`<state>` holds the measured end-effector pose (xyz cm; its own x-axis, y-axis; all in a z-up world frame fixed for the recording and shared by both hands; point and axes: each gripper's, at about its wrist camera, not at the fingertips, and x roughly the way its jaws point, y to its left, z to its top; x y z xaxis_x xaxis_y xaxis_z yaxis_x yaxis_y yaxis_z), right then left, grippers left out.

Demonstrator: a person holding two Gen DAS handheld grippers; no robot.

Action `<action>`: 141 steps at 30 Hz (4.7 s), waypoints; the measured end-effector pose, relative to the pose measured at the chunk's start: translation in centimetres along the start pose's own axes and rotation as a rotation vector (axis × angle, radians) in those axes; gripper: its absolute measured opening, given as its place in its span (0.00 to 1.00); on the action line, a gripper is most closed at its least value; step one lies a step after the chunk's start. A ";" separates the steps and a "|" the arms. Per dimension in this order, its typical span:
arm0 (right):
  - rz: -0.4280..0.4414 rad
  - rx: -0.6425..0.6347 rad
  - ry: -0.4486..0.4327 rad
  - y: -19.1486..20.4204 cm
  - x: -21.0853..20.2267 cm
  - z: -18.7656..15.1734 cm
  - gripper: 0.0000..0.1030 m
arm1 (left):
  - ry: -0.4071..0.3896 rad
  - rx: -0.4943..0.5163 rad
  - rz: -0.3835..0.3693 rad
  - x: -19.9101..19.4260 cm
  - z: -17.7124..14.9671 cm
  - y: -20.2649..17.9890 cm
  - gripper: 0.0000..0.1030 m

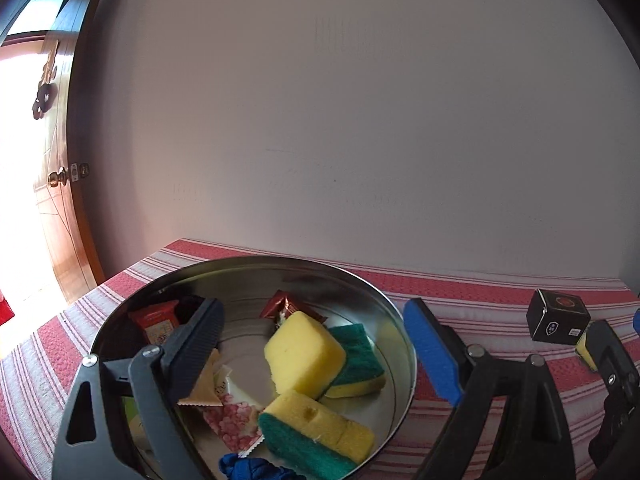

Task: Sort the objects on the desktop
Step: 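Withdraw both open tools from the tin toward the black box and last sponge, then grasp the black gift box with the left tool while the right tool grasps the last yellow sponge, then carry the box and sponge over the silver tin and open both tools to release them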

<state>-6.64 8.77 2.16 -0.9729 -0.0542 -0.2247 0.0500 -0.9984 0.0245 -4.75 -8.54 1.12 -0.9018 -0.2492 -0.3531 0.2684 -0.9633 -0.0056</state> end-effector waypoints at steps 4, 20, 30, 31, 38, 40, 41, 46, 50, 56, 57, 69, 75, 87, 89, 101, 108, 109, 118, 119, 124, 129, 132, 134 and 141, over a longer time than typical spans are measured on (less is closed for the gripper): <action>-0.025 -0.005 -0.002 -1.1 -0.5 0.1 0.89 | 0.011 0.045 -0.034 -0.1 -0.5 -1.6 0.90; -0.148 0.037 -0.013 -7.5 -1.2 0.3 0.89 | 0.024 0.157 -0.121 -0.8 -1.5 -6.1 0.94; -0.260 0.114 0.029 -13.3 -0.8 0.4 0.89 | 0.059 0.275 -0.218 -1.0 -2.1 -11.5 0.97; -0.268 0.121 0.032 -13.8 -0.8 0.4 0.89 | 0.070 0.275 -0.229 -0.8 -2.1 -12.0 0.97; -0.270 0.111 0.079 -16.0 0.0 0.6 0.89 | 0.137 0.317 -0.280 -0.4 -2.4 -16.3 0.97; -0.242 0.136 0.105 -16.9 0.4 0.5 0.89 | 0.158 0.305 -0.289 -0.1 -2.4 -17.3 0.97; -0.231 0.152 0.120 -17.2 0.7 0.5 0.89 | 0.173 0.293 -0.296 0.2 -2.4 -17.9 0.97; -0.163 0.181 0.210 -17.8 2.5 0.1 0.89 | 0.270 0.240 -0.330 1.3 -2.6 -20.0 0.97; -0.110 0.176 0.265 -17.5 3.6 -0.3 0.89 | 0.295 0.225 -0.389 1.2 -2.8 -19.5 0.99; -0.026 0.074 0.421 -16.3 7.5 -0.9 0.89 | 0.362 0.231 -0.356 2.3 -3.4 -18.6 0.99; -0.022 0.044 0.437 -16.0 8.1 -1.0 0.89 | 0.369 0.225 -0.358 2.3 -3.4 -18.4 0.99; 0.035 -0.026 0.631 -15.4 11.9 -2.9 0.88 | 0.375 0.195 -0.365 2.7 -2.7 -16.9 0.99; 0.036 -0.009 0.602 -16.0 11.4 -2.8 0.70 | 0.409 0.191 -0.390 3.5 -2.8 -17.3 0.99; -0.199 0.107 0.246 -20.2 6.2 0.4 0.70 | 0.402 0.204 -0.499 5.2 -0.1 -22.6 0.99; -0.221 0.147 0.225 -20.6 6.0 0.8 0.70 | 0.404 0.212 -0.508 5.9 0.5 -24.4 0.99; -0.273 0.249 0.235 -22.9 6.8 0.6 0.70 | 0.547 0.240 -0.398 12.3 -0.6 -29.7 0.99; -0.284 0.200 0.203 -22.4 6.8 0.8 0.70 | 0.558 0.204 -0.412 12.7 -1.7 -29.5 0.89; -0.284 0.198 0.204 -22.3 6.8 0.8 0.70 | 0.549 0.199 -0.412 12.6 -1.6 -29.4 0.88; -0.284 0.225 0.204 -22.7 6.9 0.5 0.70 | 0.283 0.230 -0.364 6.7 -0.8 -27.3 0.88; -0.289 0.225 0.202 -22.8 6.9 0.5 0.70 | 0.272 0.227 -0.365 6.1 -0.9 -27.0 0.88; -0.306 0.211 0.173 -22.5 6.6 0.5 0.71 | 0.216 0.235 -0.368 3.5 -0.9 -27.1 0.88; -0.295 0.179 0.153 -21.7 6.2 0.4 0.70 | 0.139 0.251 -0.334 1.7 -1.0 -24.9 0.89; -0.285 0.149 0.147 -20.8 6.2 0.3 0.70 | 0.123 0.269 -0.318 1.5 -1.3 -23.5 0.89; -0.279 0.126 0.140 -20.4 6.1 0.2 0.70 | 0.122 0.274 -0.306 1.7 -1.6 -22.7 0.89; -0.284 0.075 0.101 -18.9 5.2 0.2 0.70 | 0.157 0.238 -0.337 2.1 -1.9 -19.2 0.89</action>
<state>-12.72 27.38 0.69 -0.9180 0.2218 -0.3288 -0.2409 -0.9704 0.0179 -11.19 9.64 -1.28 -0.8580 0.0831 -0.5069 -0.1340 -0.9889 0.0646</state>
